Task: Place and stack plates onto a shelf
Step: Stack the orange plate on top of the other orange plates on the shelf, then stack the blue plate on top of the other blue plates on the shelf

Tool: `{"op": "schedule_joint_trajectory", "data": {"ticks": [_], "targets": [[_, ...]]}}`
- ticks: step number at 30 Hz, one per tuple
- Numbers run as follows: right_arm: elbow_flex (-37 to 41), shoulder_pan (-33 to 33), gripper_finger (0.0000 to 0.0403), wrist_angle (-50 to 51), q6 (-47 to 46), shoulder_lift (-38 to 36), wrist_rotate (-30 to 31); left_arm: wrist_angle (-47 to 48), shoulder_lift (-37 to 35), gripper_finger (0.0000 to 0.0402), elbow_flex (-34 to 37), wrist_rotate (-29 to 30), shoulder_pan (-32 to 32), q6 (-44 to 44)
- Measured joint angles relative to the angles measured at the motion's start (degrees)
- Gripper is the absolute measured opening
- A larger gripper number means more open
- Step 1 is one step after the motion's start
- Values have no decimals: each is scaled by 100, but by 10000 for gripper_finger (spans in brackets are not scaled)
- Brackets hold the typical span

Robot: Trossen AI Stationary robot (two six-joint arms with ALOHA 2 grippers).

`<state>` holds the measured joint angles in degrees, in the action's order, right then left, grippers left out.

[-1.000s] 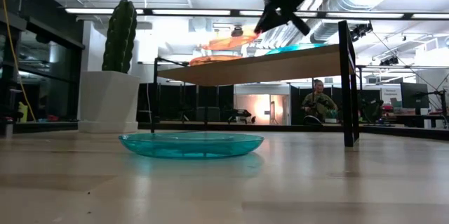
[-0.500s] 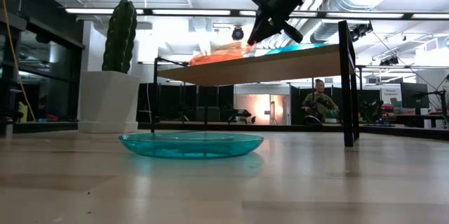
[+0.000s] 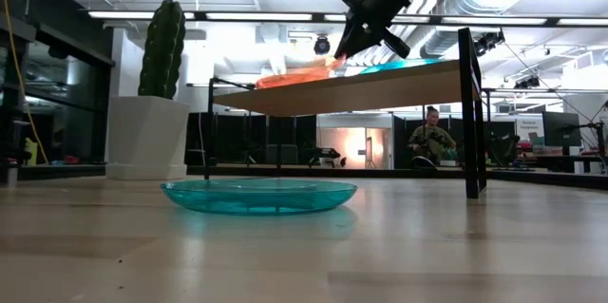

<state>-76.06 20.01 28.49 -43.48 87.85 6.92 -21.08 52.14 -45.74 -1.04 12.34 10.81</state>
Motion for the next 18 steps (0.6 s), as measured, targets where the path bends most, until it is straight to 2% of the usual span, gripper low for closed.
{"op": "schedule_joint_trajectory", "data": {"ticks": [4, 12, 18], "targets": [[-1, 0, 51, -2, 0, 0, -122, 0, 0, 152, 0, -1, 0, 2], [1, 1, 174, 0, 446, -27, -142, 1, 0, 152, 0, 0, 0, 2], [1, 37, 226, 3, 950, -288, -391, 1, 0, 152, 0, 12, 0, 0]]}}
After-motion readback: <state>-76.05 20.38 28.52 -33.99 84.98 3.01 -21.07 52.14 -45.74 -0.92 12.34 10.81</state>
